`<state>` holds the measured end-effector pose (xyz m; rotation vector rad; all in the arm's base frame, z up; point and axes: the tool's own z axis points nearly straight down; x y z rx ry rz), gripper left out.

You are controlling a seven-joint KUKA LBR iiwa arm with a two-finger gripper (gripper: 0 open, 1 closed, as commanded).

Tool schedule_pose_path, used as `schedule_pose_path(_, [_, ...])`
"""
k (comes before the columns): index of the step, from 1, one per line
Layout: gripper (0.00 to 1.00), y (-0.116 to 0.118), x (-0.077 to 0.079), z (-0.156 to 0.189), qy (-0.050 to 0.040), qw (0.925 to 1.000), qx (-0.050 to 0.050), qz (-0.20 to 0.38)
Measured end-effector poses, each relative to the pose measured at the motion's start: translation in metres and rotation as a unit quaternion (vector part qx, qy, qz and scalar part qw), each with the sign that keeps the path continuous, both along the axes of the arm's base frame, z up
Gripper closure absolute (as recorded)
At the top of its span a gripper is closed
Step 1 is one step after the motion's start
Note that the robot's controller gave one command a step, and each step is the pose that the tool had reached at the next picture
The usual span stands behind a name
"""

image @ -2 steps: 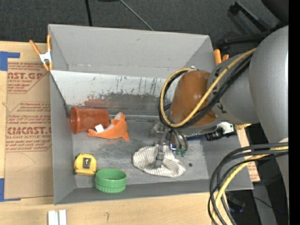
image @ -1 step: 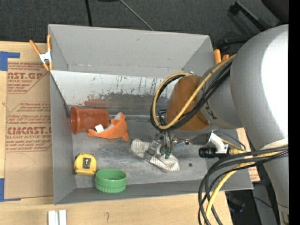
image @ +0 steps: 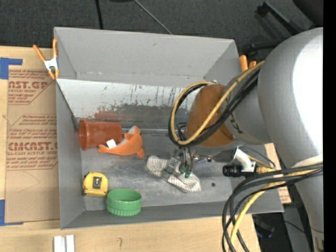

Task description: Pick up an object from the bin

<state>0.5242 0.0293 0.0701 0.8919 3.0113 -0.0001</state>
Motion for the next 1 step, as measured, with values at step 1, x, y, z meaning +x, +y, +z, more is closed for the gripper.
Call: schedule_pose_path(1, [1.0,0.0,-0.0005,0.0021,0.0009,1.0,0.0,0.0])
